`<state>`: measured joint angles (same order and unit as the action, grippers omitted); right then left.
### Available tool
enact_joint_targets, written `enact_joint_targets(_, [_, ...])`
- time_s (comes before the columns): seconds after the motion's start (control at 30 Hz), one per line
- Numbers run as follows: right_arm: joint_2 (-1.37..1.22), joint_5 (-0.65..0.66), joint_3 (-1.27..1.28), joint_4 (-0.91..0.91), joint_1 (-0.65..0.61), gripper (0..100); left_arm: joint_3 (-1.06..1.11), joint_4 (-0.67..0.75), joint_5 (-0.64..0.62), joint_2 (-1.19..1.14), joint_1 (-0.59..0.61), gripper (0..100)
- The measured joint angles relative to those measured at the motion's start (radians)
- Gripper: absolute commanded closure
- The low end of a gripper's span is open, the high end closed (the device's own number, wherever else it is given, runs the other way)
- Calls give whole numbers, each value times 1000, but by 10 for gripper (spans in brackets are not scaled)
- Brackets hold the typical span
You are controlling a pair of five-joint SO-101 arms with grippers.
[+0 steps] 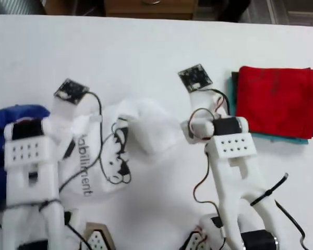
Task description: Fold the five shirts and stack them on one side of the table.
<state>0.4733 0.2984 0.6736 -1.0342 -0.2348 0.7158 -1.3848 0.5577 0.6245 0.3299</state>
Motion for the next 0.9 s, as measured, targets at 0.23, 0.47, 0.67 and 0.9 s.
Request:
enact_joint_targets(0.23, [-17, -48, 0, 31, -236, 721, 71, 54, 6, 127, 11, 836])
enact_joint_targets(0.47, [-253, -52, 0, 132, -285, 724, 71, 322, -51, 75, 64, 835])
enact_joint_targets(0.67, [-446, -52, -61, 163, -259, 995, 48, 514, -121, -218, 63, 837])
enact_joint_targets(0.9, [-471, -51, -64, 163, -149, 978, -176, 512, -147, -635, 64, 838])
